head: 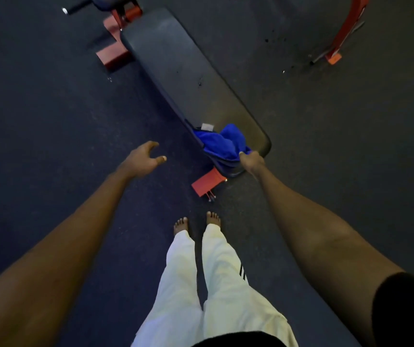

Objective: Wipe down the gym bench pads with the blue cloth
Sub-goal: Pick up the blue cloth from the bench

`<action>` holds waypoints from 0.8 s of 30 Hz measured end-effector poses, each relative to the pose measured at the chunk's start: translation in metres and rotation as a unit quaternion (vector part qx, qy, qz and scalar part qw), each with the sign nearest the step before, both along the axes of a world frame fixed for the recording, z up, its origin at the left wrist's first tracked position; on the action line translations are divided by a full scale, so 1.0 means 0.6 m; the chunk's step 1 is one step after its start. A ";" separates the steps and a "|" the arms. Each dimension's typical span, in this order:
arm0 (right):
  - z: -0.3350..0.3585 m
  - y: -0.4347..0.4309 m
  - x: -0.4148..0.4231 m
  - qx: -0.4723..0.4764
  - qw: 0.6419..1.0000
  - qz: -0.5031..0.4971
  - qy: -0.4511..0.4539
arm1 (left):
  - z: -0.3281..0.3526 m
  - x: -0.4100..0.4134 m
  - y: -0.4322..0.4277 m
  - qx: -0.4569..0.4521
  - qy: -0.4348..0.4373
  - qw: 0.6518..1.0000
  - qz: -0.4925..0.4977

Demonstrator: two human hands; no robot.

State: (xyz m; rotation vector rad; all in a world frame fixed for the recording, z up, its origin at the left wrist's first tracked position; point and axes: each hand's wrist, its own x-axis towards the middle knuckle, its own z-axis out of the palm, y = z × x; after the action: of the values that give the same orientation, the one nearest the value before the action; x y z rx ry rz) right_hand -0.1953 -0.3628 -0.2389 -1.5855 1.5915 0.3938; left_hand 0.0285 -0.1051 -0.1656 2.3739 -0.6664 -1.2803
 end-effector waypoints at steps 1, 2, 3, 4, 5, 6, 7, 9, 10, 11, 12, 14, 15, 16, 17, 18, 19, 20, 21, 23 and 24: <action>-0.024 -0.010 0.007 0.010 0.999 -0.049 -0.006 | -0.016 -0.004 -0.010 0.005 0.005 1.000 -0.002; -0.049 -0.020 0.015 0.021 0.994 -0.102 -0.022 | -0.032 -0.008 -0.019 0.009 0.008 1.000 -0.003; -0.073 -0.029 0.020 0.043 0.986 -0.160 -0.035 | -0.045 -0.011 -0.028 0.015 0.013 1.000 -0.004; -0.097 -0.033 0.026 0.064 0.973 -0.218 -0.048 | -0.058 -0.013 -0.037 0.020 0.017 1.000 -0.006; -0.114 -0.035 0.031 0.086 0.959 -0.262 -0.061 | -0.067 -0.014 -0.046 0.027 0.018 0.999 -0.009; -0.131 -0.036 0.036 0.102 0.949 -0.287 -0.080 | -0.077 -0.013 -0.056 0.033 0.018 0.999 -0.011; -0.142 -0.037 0.041 0.109 0.944 -0.294 -0.099 | -0.087 -0.012 -0.066 0.038 0.018 0.999 -0.012; -0.157 -0.042 0.046 0.102 0.943 -0.293 -0.121 | -0.103 -0.010 -0.087 0.040 0.017 0.999 -0.014; -0.163 -0.048 0.043 0.090 0.946 -0.288 -0.116 | -0.109 -0.011 -0.098 0.038 0.017 0.999 -0.014; -0.163 -0.053 0.039 0.083 0.948 -0.287 -0.111 | -0.112 -0.014 -0.108 0.036 0.017 0.999 -0.016; -0.160 -0.057 0.035 0.083 0.945 -0.293 -0.115 | -0.115 -0.018 -0.116 0.032 0.019 0.999 -0.018; -0.141 -0.062 0.030 0.096 0.934 -0.312 -0.149 | -0.113 -0.027 -0.126 0.025 0.023 0.999 -0.020; -0.119 -0.064 0.031 0.106 0.921 -0.327 -0.185 | -0.110 -0.031 -0.130 0.025 0.025 0.999 -0.018; -0.098 -0.067 0.034 0.122 0.898 -0.353 -0.233 | -0.107 -0.034 -0.132 0.026 0.029 0.999 -0.013; -0.065 -0.067 0.038 0.143 0.868 -0.378 -0.287 | -0.103 -0.036 -0.135 0.023 0.033 0.999 -0.005; -0.037 -0.068 0.042 0.160 0.838 -0.403 -0.332 | -0.099 -0.038 -0.136 0.017 0.036 0.999 0.009; -0.011 -0.066 0.042 0.176 0.809 -0.425 -0.365 | -0.093 -0.040 -0.136 0.008 0.038 0.999 0.027; 0.012 -0.065 0.040 0.188 0.790 -0.438 -0.387 | -0.083 -0.043 -0.138 -0.003 0.041 0.998 0.050; 0.039 -0.064 0.036 0.193 0.780 -0.444 -0.398 | -0.076 -0.045 -0.138 -0.016 0.044 0.996 0.073; 0.095 -0.058 0.023 0.210 0.771 -0.436 -0.414 | -0.061 -0.051 -0.137 -0.045 0.045 0.992 0.111; 0.131 -0.050 0.015 0.227 0.777 -0.423 -0.407 | -0.052 -0.054 -0.135 -0.056 0.047 0.989 0.128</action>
State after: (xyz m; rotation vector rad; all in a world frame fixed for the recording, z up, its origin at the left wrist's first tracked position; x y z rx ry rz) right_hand -0.1861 -0.3929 -0.1604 -0.4130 1.1918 -0.3609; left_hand -0.0039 -0.1858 -0.1965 2.2095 -0.3802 -1.2019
